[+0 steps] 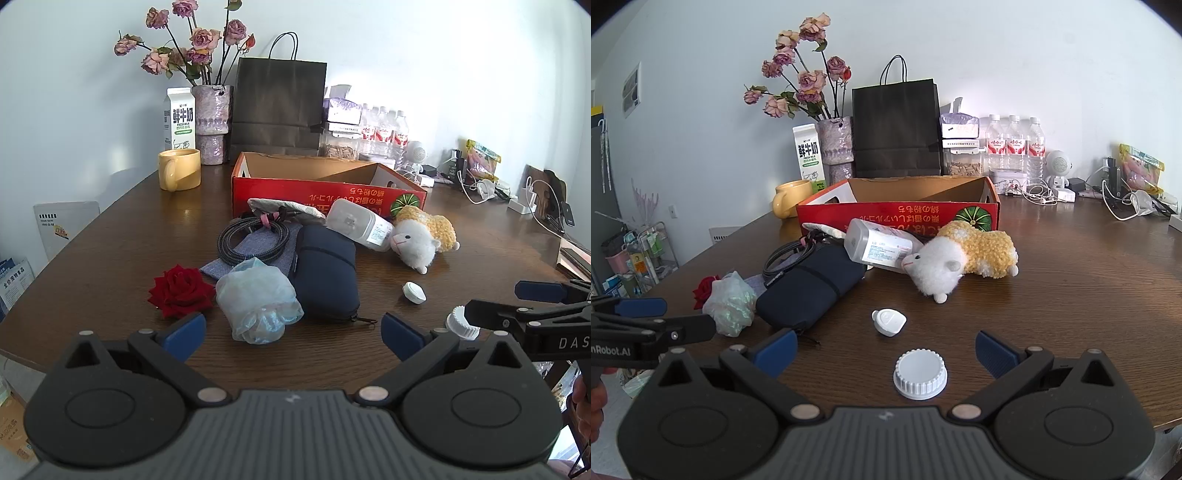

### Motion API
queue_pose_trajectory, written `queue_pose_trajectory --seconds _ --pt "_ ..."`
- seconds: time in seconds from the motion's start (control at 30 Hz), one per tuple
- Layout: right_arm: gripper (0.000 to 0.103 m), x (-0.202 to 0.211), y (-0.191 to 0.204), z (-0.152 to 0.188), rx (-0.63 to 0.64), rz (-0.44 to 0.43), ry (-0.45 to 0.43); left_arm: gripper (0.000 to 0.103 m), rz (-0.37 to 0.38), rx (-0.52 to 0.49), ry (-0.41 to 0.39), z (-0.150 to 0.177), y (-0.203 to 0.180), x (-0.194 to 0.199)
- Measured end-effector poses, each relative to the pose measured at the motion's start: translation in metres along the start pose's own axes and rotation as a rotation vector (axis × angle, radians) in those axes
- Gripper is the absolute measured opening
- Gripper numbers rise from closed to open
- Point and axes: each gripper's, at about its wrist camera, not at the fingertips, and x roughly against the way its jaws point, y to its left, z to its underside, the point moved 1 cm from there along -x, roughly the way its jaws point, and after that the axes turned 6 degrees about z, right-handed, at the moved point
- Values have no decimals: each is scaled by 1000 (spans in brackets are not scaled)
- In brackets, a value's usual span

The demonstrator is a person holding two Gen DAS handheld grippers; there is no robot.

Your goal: Organize objects

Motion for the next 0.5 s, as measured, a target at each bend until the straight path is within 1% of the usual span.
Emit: queue_pose_trajectory --seconds 0.5 --pt "103 3 2 2 4 -2 0 103 0 0 -1 0 1 0"
